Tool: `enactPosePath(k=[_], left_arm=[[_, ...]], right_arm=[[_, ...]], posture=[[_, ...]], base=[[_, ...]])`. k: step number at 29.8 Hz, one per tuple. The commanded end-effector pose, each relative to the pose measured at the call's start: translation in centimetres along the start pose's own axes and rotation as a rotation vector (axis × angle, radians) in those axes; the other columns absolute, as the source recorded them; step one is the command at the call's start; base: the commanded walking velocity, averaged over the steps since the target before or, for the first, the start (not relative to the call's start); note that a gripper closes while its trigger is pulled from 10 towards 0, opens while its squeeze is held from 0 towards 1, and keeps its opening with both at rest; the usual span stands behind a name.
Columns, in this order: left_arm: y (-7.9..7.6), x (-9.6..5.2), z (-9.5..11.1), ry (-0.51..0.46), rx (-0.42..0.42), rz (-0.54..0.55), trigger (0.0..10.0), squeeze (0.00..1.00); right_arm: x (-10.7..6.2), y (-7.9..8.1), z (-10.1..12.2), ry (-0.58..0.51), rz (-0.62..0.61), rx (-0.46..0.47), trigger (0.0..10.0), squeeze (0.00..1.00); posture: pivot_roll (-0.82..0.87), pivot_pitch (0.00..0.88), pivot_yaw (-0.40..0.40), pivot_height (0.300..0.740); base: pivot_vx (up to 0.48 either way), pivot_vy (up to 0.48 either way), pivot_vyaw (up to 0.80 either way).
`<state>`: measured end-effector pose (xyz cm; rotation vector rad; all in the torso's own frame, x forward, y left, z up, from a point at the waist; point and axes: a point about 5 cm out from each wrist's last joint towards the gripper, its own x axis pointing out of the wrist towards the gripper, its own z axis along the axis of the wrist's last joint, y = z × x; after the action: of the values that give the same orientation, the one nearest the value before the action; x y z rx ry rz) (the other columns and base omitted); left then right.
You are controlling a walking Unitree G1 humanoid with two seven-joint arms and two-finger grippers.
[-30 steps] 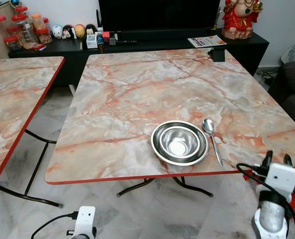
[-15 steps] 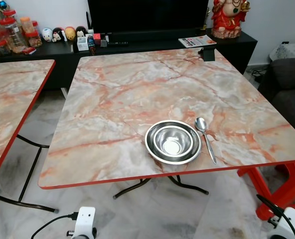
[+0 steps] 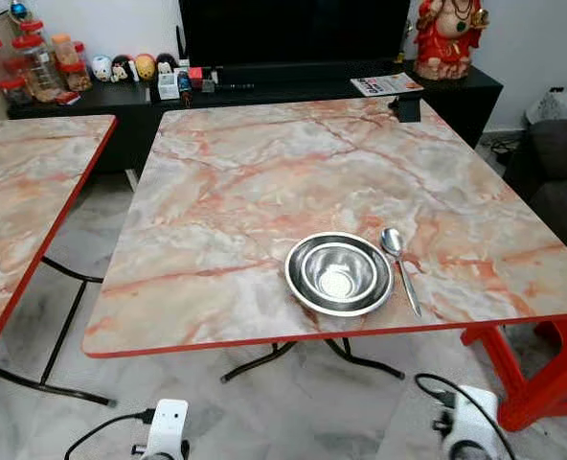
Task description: Setting the table
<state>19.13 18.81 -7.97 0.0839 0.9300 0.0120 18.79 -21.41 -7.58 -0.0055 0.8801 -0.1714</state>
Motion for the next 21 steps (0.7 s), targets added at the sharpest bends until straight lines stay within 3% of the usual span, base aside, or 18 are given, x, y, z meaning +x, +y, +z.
enactPosePath(k=[1, 4, 7, 8, 14, 21], left_arm=[[0.4, 0.0, -0.1, 0.012, 0.004, 0.014, 10.0, 0.0], [0.4, 0.0, -0.2, 0.018, 0.022, 0.012, 10.0, 0.0], [0.5, 0.0, -0.2, 0.019, 0.017, 0.019, 10.0, 0.0], [0.7, 0.0, -0.2, 0.019, 0.002, 0.026, 10.0, 0.0], [0.9, -0.1, -0.5, 0.03, -0.003, 0.033, 10.0, 0.0], [1.0, -0.1, -0.6, 0.037, 0.004, 0.037, 10.0, 0.0]], right_arm=[[-0.3, 1.8, -1.9, 0.093, 0.117, -0.072, 10.0, 0.0], [-0.5, 2.6, -2.4, 0.109, 0.16, -0.173, 10.0, 0.0], [-0.4, 3.0, -2.4, 0.11, 0.155, -0.14, 10.0, 0.0], [-0.4, 3.1, -2.1, 0.095, 0.141, -0.088, 10.0, 0.0], [-0.4, 2.9, -2.3, 0.116, 0.128, -0.05, 10.0, 0.0], [-0.5, 2.1, -2.8, 0.132, 0.078, 0.03, 10.0, 0.0]], posture=[[-0.12, 0.0, 0.028, 0.74], [-0.1, 0.0, 0.033, 0.74], [-0.08, 0.0, 0.028, 0.74], [-0.07, 0.0, 0.025, 0.74], [-0.07, 0.0, 0.03, 0.74], [-0.07, 0.0, 0.039, 0.74]], base=[[0.0, 0.0, 0.0], [0.0, 0.0, 0.0], [0.0, 0.0, 0.0], [0.0, 0.0, 0.0], [0.0, 0.0, 0.0], [0.0, 0.407, 0.0]])
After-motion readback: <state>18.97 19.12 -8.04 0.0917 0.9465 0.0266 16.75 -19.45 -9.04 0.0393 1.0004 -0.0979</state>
